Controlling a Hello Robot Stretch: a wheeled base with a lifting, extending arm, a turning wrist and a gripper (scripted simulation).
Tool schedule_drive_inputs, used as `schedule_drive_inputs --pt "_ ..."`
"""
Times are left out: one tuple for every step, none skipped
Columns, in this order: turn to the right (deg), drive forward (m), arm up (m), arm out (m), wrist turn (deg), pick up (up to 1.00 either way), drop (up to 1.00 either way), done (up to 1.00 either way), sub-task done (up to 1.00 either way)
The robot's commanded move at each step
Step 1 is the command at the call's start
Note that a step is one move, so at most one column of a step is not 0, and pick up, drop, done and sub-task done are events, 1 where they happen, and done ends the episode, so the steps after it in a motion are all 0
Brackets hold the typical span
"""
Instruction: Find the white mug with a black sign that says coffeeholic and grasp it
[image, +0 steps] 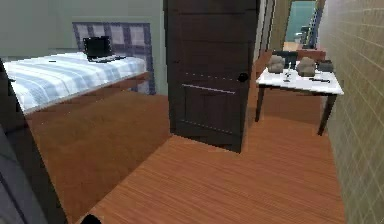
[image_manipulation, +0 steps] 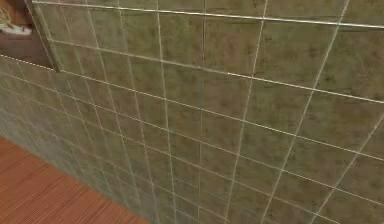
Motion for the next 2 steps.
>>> schedule_drive_inputs --pt "0.0 0.30 0.00 0.00 0.0 0.00 0.00 0.00 0.00" --pt "6.0 0.00 0.00 0.00 0.0 0.00 0.00 0.00 0.00"
